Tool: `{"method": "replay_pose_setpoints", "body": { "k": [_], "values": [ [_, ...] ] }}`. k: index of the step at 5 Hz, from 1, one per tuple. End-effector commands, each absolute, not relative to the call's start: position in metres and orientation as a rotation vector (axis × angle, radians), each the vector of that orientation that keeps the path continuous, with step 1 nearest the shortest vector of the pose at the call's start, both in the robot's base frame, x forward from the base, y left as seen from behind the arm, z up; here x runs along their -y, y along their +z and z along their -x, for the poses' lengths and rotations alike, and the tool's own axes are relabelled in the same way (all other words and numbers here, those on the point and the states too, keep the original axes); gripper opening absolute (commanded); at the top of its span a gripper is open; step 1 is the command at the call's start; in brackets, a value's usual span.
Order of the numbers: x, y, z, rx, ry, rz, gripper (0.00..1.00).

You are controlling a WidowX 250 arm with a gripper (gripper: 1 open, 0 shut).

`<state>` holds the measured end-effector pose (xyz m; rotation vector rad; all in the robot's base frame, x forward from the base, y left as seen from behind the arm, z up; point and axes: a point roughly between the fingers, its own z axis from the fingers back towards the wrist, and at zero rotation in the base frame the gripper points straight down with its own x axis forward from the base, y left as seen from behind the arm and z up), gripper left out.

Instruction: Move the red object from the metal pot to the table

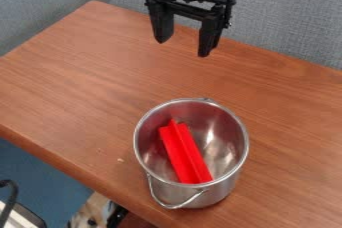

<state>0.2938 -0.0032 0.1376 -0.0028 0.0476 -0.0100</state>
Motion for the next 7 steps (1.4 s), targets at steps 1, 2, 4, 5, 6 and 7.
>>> {"method": "replay_pose_setpoints", "body": {
  "k": [1, 2, 4, 5, 6, 7],
  "values": [
    [-0.004, 0.136, -0.288, -0.067, 0.061, 0.005, 1.0],
    [-0.012, 0.135, -0.283, -0.086, 0.133, 0.006, 1.0],
    [0.009, 0.136, -0.234, -0.047, 0.152, 0.026, 1.0],
    [0.026, 0.123, -0.218, -0.025, 0.183, 0.009, 1.0],
    [0.044, 0.108, -0.207, 0.01, 0.187, -0.003, 1.0],
    [0.055, 0.094, -0.202, 0.05, 0.193, -0.008, 1.0]
  ]
}}
